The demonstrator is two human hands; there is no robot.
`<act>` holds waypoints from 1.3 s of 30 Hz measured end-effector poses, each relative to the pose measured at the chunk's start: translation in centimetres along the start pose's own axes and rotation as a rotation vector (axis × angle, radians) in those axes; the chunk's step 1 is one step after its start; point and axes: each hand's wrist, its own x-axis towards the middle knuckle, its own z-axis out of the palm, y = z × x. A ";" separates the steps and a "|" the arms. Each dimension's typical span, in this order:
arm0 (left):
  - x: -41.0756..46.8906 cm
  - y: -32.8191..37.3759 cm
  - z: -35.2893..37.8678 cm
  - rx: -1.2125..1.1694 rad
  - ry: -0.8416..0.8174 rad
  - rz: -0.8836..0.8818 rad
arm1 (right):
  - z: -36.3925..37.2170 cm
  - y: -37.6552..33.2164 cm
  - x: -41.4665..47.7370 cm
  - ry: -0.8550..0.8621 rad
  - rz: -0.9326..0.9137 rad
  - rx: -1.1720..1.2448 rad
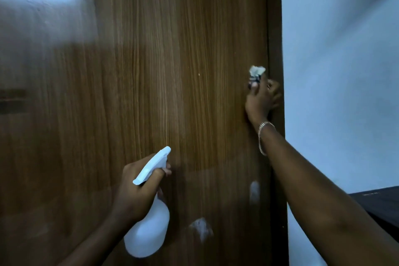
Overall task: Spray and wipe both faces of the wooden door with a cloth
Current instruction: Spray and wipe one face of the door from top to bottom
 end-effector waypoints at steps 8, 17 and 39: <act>0.3 0.2 2.2 -0.078 -0.015 -0.010 | -1.7 7.4 -4.5 -0.144 -0.546 -0.053; 6.4 3.3 7.2 -0.168 -0.042 0.006 | -0.2 -4.7 4.8 -0.083 -0.347 0.012; 1.2 0.8 6.7 -0.155 -0.063 -0.138 | -5.5 17.6 -11.2 -0.157 -0.303 -0.112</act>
